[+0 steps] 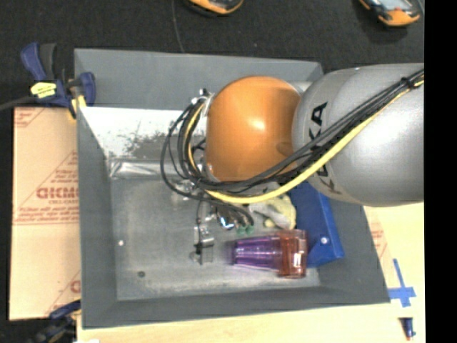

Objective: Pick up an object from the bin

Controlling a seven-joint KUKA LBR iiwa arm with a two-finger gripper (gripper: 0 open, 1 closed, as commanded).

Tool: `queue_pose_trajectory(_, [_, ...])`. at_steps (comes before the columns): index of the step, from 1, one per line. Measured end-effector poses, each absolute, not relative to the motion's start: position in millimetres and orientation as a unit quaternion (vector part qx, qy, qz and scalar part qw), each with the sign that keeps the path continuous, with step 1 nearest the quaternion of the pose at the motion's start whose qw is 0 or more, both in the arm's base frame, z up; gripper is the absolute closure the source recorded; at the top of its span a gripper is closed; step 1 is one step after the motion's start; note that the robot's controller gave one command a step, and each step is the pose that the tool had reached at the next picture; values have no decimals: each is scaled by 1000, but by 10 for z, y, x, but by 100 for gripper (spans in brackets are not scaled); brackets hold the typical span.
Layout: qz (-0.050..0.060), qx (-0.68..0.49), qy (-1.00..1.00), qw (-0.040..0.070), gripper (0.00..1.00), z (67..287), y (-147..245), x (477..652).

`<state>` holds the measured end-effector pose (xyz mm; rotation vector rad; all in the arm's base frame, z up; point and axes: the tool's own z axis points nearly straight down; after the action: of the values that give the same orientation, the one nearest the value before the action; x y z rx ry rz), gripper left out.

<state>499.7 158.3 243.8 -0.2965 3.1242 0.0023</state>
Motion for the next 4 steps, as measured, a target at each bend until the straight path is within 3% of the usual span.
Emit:
queue_pose_trajectory(1, [1, -85, 996, 2, 0, 2460, 1522, 5003])
queue_pose_trajectory(2, [1, -73, 997, 3, 0, 2489, 1187, 4949])
queue_pose_trajectory(3, [1, -84, 996, 0, 0, 2372, 1052, 4959])
queue_pose_trajectory(4, [0, -77, 997, -4, 0, 2592, 999, 4920])
